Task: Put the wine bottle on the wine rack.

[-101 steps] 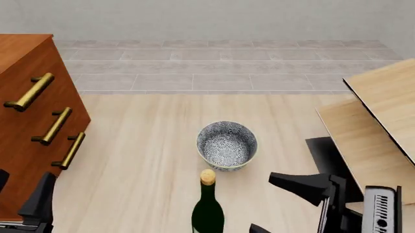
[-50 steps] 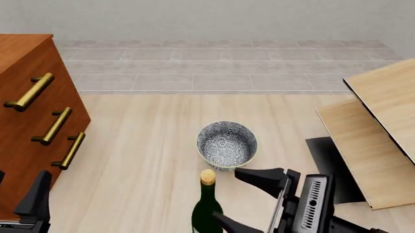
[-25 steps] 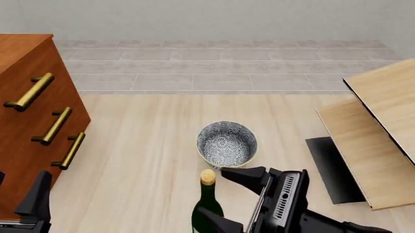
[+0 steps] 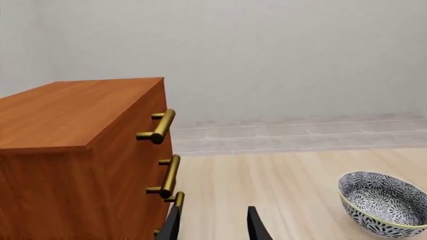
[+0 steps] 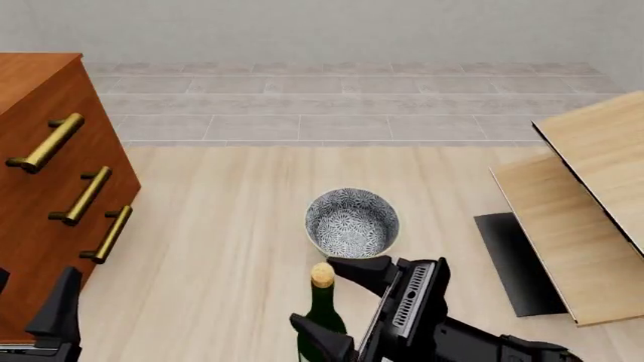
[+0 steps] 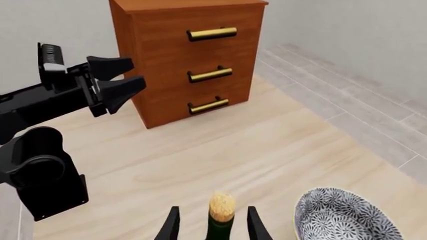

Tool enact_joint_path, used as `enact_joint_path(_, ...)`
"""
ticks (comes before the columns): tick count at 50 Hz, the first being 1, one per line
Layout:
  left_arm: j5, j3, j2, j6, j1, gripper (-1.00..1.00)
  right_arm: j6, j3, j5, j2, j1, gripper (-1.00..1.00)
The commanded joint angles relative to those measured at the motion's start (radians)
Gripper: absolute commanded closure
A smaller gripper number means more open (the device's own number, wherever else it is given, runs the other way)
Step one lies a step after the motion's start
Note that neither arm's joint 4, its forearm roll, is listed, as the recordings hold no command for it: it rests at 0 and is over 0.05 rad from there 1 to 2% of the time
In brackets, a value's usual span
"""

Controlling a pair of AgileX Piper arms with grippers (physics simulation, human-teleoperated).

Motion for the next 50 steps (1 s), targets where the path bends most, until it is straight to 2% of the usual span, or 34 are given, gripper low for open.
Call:
enact_joint_path(1,-0.004,0.004,0.000,-0.001,0.005,-1.00,0.007,-0.010,-0.031,0.049,-0.003,-1.00)
enact_joint_path(28,-0.009,0.014,0.000,0.003,0.006,-1.00,0.002,-0.022,-0.013,0.040,-0.017,-1.00)
enact_joint_path(29,-0.009,0.014,0.000,0.003,0.005,-1.00,0.001,-0.022,-0.010,0.035,-0.017,1.00)
enact_joint_path(50,-0.008,0.011,0.000,0.003,0.000,-1.00,-0.010,-0.027,0.025,0.002,-0.020,1.00)
